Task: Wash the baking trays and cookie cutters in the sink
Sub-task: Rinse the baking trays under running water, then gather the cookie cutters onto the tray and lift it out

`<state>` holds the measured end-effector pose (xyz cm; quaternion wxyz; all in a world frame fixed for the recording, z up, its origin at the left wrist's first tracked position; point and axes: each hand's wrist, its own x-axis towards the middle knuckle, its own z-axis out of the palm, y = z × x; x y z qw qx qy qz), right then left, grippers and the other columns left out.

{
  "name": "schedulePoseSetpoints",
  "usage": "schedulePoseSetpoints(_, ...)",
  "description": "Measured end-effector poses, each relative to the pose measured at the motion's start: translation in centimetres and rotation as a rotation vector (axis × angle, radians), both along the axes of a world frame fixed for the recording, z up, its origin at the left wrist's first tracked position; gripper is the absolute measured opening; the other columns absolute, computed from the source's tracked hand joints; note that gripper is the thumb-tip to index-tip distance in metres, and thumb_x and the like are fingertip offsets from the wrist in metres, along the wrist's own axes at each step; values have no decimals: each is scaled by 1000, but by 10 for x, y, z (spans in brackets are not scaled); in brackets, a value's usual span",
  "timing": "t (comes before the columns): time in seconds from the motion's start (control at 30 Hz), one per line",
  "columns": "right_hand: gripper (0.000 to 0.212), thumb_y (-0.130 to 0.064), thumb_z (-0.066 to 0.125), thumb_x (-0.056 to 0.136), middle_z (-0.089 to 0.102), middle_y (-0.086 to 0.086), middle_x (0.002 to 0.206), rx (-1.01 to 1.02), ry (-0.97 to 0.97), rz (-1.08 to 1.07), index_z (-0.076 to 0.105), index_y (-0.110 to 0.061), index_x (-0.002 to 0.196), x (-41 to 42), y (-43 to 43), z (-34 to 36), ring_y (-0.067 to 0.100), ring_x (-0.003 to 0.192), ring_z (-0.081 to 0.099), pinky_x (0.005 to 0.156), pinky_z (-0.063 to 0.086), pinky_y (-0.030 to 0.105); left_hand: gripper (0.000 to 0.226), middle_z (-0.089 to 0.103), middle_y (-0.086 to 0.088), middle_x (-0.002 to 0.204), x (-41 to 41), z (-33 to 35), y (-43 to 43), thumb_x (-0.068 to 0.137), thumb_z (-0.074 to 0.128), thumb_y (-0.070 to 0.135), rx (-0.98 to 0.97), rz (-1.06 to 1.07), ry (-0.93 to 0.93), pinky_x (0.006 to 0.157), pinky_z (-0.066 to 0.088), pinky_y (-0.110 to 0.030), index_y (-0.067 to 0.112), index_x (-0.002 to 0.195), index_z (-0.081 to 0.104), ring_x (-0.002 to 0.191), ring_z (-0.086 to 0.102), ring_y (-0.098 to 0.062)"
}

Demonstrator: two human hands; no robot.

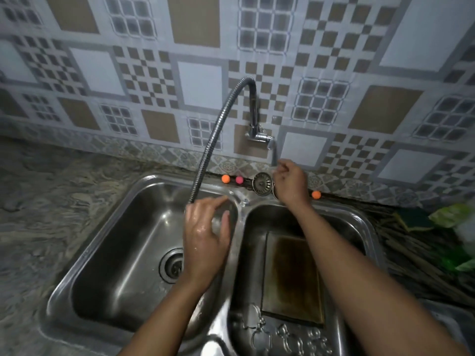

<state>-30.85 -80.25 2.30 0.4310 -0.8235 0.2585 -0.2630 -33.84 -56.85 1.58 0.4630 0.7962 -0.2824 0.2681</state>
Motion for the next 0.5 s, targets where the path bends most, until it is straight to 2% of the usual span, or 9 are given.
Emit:
schedulePoseSetpoints(0.07,29,-5,58,92,65,2,90,-26,-43,-22,62,-7,121,14,-1,17,14,78,61,59,39,-1,32,60,-8,111,14,8,11,86,67,0,-25,66,-26,102,32,-26,6,117,63,109,52,-26)
schedulePoseSetpoints(0.1,28,-4,59,91,66,4,91,-39,-53,-30,63,-7,119,20,-1,24,14,78,61,60,40,-2,36,58,-9,116,22,7,16,88,66,0,-28,83,14,104,31,-28,6,122,61,113,50,-26)
schedulePoseSetpoints(0.13,26,-4,59,91,68,7,94,-55,-56,-36,65,-9,116,26,-2,28,13,79,62,64,44,1,41,55,-9,121,30,5,20,89,65,1,-27,79,76,107,32,-31,7,129,57,117,49,-25)
schedulePoseSetpoints(0.2,25,-5,60,90,69,9,101,-95,-44,-42,68,-10,113,37,-3,31,15,85,64,77,52,15,50,54,-3,125,42,0,27,93,61,5,-36,11,210,106,40,-35,13,140,50,117,52,-18)
schedulePoseSetpoints(0.23,26,-4,61,90,70,10,104,-115,-30,-47,68,-10,114,41,-2,32,17,88,65,80,53,20,51,56,1,124,46,-2,30,94,60,6,-50,-39,260,102,45,-30,16,143,48,114,55,-9)
schedulePoseSetpoints(0.3,27,-4,61,91,70,10,108,-156,-14,-63,68,-8,116,45,-1,33,17,88,66,77,51,17,52,59,6,118,52,-4,36,95,59,5,-77,-119,285,94,43,-12,17,145,48,105,54,8)
schedulePoseSetpoints(0.37,25,-8,62,92,71,10,107,-214,-25,-90,69,-7,115,49,-1,34,13,85,65,74,47,13,52,63,4,113,57,-7,41,95,59,4,-90,-183,282,90,41,-7,14,145,47,99,58,3)
schedulePoseSetpoints(0.43,23,-12,63,92,72,11,104,-253,-48,-127,70,-5,113,53,-2,39,13,85,63,77,46,16,53,65,-1,104,58,-11,44,95,59,3,-102,-220,294,84,42,-8,14,145,45,90,61,-6)
schedulePoseSetpoints(0.5,22,-14,61,94,72,11,100,-259,-53,-158,71,-4,110,61,-5,48,15,83,64,73,47,16,53,65,-2,97,59,-13,44,95,59,3,-123,-239,319,80,43,-8,15,145,45,85,61,-9)
